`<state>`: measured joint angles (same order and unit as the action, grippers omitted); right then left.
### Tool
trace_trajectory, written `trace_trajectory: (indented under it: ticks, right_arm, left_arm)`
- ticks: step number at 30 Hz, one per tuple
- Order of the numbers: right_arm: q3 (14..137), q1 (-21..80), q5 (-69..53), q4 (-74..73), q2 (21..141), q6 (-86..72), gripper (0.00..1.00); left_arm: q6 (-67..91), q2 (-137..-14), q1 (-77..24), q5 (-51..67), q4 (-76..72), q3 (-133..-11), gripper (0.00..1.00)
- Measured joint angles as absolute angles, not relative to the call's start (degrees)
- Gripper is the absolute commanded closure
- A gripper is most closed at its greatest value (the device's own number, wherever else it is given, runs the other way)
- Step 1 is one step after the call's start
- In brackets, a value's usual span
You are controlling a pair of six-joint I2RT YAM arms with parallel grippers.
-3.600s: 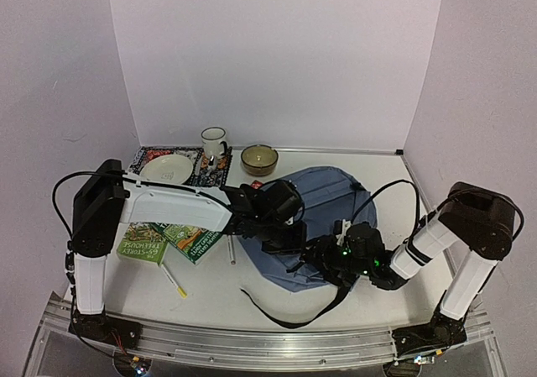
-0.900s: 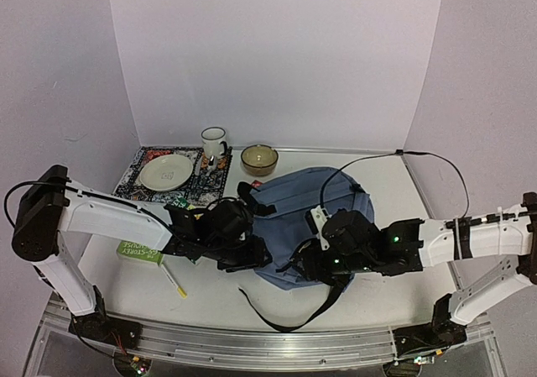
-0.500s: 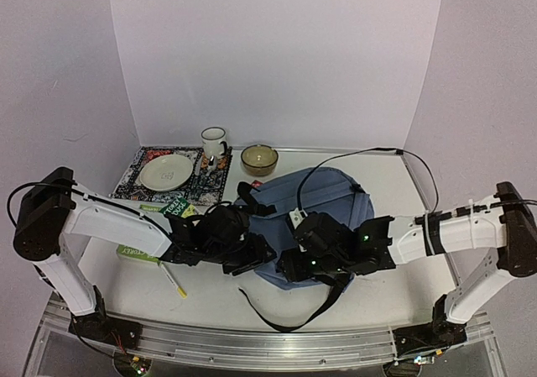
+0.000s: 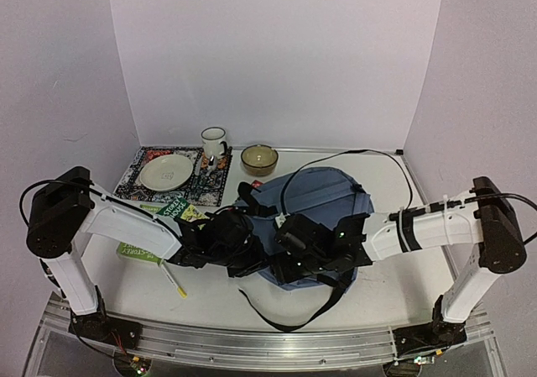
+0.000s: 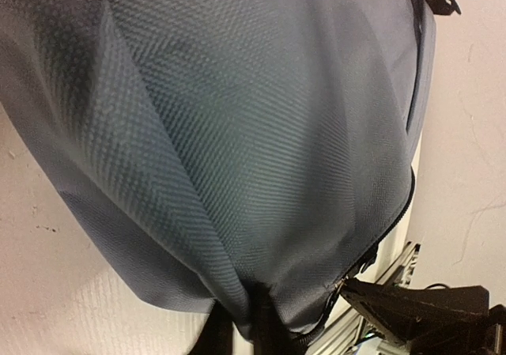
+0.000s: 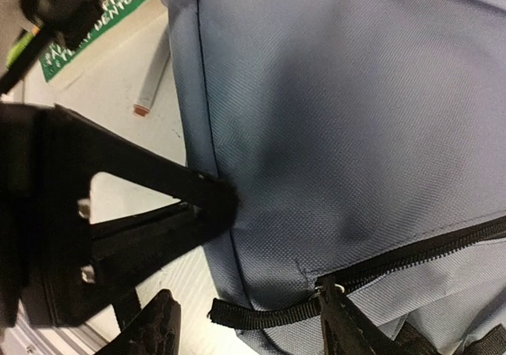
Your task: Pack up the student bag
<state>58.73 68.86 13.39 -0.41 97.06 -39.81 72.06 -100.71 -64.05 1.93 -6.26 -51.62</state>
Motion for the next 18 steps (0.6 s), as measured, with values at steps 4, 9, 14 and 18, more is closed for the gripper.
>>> trace_trajectory:
  ticks: [4, 9, 14, 18]
  right_arm:
    - [61.21, 69.92, 14.49, -3.65, 98.95, -39.85, 0.38]
    - [64.36, 70.96, 16.07, -8.12, 100.84, -39.83, 0.38]
    - [67.86, 71.63, 17.91, -12.38, 103.48, -39.76, 0.39]
    - [68.64, 71.87, 19.59, -14.81, 104.35, -39.77, 0.44]
  left_arm:
    - [72.08, -100.82, -64.06, 2.13, -6.29, -51.62, 1.0]
    - [72.1, -100.82, -64.05, 2.36, -6.36, -51.62, 1.0]
    - [72.1, -100.82, -64.05, 2.4, -6.37, -51.62, 1.0]
    - [72.1, -100.79, -64.05, 2.42, -6.37, -51.62, 1.0]
